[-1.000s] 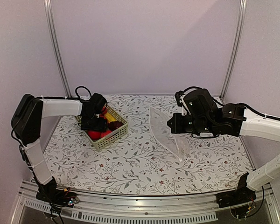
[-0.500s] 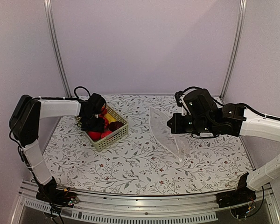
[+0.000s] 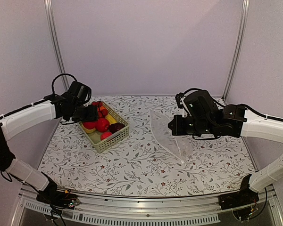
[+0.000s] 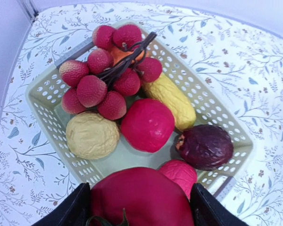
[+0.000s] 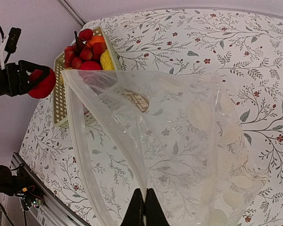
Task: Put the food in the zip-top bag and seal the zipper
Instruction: Pick up the fake vegetable from the bin, then place the fake vegetable in the zipper food storage bag.
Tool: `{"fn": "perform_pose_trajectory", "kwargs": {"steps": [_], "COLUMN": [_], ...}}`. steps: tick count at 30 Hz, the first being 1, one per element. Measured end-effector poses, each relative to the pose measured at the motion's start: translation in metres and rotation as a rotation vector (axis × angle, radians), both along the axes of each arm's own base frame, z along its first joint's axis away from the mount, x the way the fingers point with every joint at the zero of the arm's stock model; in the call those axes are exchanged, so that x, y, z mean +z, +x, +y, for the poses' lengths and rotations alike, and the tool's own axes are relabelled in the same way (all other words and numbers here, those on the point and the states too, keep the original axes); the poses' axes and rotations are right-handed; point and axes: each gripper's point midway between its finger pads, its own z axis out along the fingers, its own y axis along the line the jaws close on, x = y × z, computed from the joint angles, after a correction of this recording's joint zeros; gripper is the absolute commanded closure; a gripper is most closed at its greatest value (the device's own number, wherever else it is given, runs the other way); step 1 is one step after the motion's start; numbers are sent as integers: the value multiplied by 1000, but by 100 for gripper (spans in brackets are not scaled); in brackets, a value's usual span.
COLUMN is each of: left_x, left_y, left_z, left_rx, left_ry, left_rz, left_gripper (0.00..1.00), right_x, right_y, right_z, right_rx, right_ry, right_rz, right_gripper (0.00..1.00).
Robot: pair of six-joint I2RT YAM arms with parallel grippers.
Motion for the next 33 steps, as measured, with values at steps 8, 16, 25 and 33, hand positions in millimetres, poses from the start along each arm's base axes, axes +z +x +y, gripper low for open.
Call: {"fn": "perform_pose_trajectory", "kwargs": {"steps": [8, 16, 25, 33], "left_x": [72, 154, 188, 173], "left_y": [-39, -97, -132, -137], "left_z": [-58, -137, -202, -256], "left_rx": [-231, -566, -770, -844], "left_ry": [-216, -537, -739, -799], "left_rz": [-164, -316, -372, -370], "left_gripper": [32, 32, 32, 32], "right_x": [3, 10, 18, 22], "right_y": [0, -1, -3, -5], "right_z": [7, 13, 23, 29], "right_rx": [20, 41, 74, 94], "right_ry": [8, 31, 72, 101], "right_rz": [5, 8, 13, 14], "right_gripper": [100, 100, 100, 100]}}
